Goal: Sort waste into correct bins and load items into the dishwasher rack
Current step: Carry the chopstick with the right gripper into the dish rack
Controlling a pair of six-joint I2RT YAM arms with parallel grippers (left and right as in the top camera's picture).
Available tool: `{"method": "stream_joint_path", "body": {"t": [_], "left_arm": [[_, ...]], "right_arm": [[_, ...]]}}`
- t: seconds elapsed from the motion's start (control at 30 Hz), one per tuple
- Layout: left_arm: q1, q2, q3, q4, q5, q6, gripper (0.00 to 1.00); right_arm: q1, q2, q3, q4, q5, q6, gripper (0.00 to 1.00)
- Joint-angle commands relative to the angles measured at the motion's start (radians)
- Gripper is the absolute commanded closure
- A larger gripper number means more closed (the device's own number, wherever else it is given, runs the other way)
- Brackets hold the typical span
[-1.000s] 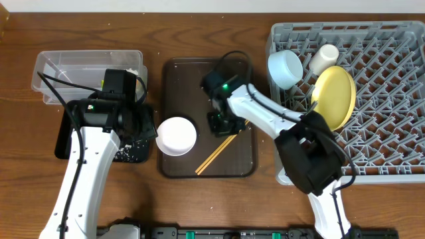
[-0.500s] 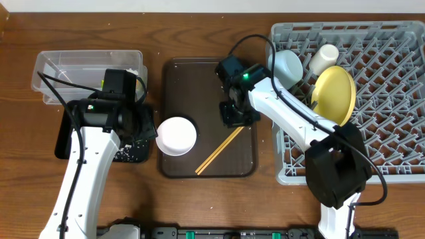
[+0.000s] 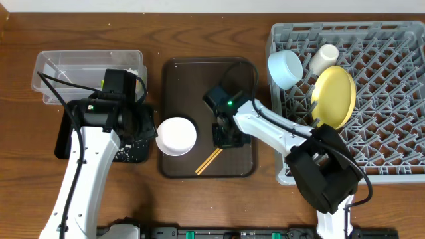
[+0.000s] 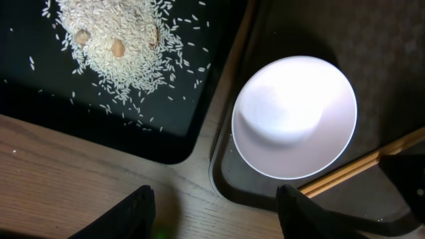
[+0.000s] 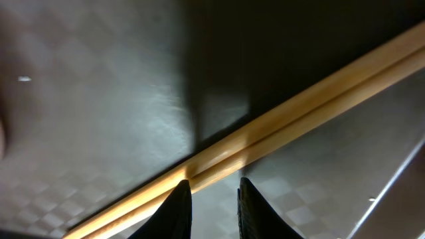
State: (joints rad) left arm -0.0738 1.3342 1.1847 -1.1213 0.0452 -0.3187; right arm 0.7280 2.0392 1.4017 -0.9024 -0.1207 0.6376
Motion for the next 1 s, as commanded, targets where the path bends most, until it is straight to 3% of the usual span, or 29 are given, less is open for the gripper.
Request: {"method": "stream_joint_path", "body": {"t": [0.0,0.43,0.97], "left_arm": [[0.003,0.001,0.01,-0.004,-0.012,-0.016,0.38],[0.003,0.001,0.01,-0.007,-0.012,-0.016,0.38],[0.003,0.001,0.01,-0.008,-0.012,-0.016,0.38]], "right_arm": [[0.016,0.01,-0.038,0.017,0.053,0.089,0.78],[-0.011,0.01,-0.081,0.155,0.103,0.108,0.79],[-0.154,0.01,-0.081,0.143,0.19,0.09,0.95]]}}
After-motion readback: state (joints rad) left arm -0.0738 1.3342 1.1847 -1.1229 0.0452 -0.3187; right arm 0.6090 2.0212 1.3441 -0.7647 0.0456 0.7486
